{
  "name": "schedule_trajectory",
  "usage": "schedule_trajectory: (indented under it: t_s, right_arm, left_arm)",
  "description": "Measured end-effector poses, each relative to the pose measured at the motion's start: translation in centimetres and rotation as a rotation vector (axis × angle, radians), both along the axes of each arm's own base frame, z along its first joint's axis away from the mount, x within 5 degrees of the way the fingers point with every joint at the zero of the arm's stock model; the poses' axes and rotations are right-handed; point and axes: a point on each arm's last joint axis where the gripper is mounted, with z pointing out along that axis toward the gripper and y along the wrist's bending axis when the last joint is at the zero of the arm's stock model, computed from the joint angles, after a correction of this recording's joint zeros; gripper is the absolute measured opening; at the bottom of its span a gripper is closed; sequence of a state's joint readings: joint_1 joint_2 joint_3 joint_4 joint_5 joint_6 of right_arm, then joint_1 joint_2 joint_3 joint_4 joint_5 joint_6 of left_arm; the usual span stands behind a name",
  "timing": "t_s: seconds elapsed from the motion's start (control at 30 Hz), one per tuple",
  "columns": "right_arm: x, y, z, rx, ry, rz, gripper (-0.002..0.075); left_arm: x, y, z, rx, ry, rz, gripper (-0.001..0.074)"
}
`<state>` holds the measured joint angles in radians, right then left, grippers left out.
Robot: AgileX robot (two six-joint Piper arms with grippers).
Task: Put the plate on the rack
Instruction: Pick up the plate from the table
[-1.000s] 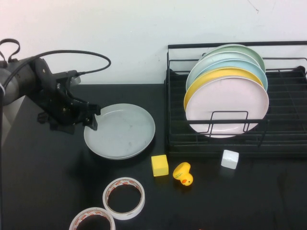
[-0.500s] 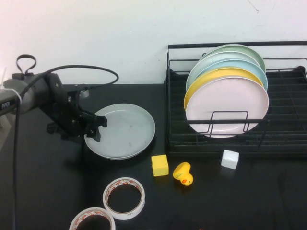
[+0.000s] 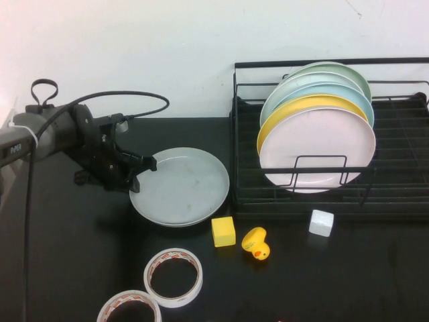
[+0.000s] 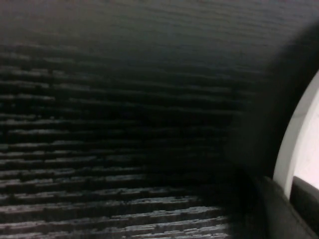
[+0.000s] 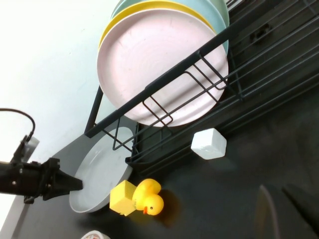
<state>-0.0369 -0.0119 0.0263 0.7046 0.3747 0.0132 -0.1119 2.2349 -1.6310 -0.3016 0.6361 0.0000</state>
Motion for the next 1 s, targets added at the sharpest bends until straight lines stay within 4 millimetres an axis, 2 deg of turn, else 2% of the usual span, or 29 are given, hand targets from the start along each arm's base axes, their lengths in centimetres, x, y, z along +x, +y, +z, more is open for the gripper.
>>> schedule_trajectory:
  t_s: [0.2, 0.47, 0.73, 0.9, 1.0]
  right_arm:
    - [0.0, 0.0, 0.0, 0.001, 0.000, 0.000, -0.0002]
    - [0.0, 0.0, 0.0, 0.001, -0.004, 0.004, -0.0002]
    - [0.0, 0.1, 0.1, -0.009, -0.013, 0.014, -0.0002]
    - [0.0, 0.3, 0.2, -0.017, -0.033, 0.034, -0.0002]
    - [0.0, 0.4, 0.4, -0.032, -0.051, 0.050, -0.0002]
  left_arm:
    - [0.3, 1.4, -0.2, -0.111, 0.018, 0.061, 0.0006]
    - [0.8, 3.0, 0.4, -0.383, -0.023, 0.058, 0.0004]
    - [0.5, 4.1, 0.7, -0.441, -0.009, 0.021, 0.0004]
    - [-0.1, 4.0, 2.6, -0.448, -0.028, -0.062, 0.0004]
    - [-0.5, 4.0, 5.0, -0.421, -0.079, -0.105, 0.0004]
